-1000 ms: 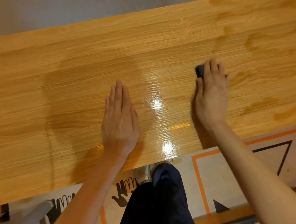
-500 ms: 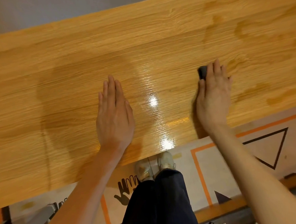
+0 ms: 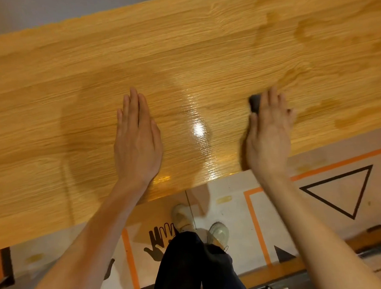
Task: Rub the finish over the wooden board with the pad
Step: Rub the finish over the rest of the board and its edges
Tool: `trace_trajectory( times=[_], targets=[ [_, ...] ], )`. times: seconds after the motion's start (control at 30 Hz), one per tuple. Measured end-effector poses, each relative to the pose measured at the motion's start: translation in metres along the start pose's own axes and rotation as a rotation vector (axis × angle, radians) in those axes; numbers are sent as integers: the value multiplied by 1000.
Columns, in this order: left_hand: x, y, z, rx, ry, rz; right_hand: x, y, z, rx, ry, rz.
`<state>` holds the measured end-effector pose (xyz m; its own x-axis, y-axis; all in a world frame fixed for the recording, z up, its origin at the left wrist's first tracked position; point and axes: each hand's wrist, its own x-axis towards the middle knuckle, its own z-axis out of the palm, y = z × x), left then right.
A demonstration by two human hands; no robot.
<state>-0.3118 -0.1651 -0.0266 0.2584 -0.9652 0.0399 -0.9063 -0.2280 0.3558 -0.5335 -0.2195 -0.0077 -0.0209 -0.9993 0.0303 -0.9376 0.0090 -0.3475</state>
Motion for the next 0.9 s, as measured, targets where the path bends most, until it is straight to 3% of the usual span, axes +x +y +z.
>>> trace_trajectory(
  times=[0.13,0.23,0.3,0.4,0.5,0.57,0.67,0.77,0.83,0.9],
  targets=[
    [0,2,-2,5,9,1,-65,-64,27,-33,-90,-345],
    [-4,5,-5,9,20,33,-65,-42,16,-7,-238,-521],
    [-11,11,-6,-10,31,62,-43,-4,-1,-17,-184,-451],
    [-34,30,-1,-60,18,83,-12,55,-27,-31,-70,-185],
    [-53,44,10,-40,-10,98,-18,54,-20,-9,8,-43],
    [-53,46,14,-12,-5,92,-40,21,-3,-15,50,-122],
    [-51,43,15,5,0,93,-82,-17,19,30,13,-418],
    [-52,44,18,11,7,105,-72,11,11,78,-101,-641],
    [-52,43,19,14,19,106,-51,49,3,56,-81,-613],
    [-51,41,20,10,39,103,-37,77,-4,81,51,-387]
  ],
)
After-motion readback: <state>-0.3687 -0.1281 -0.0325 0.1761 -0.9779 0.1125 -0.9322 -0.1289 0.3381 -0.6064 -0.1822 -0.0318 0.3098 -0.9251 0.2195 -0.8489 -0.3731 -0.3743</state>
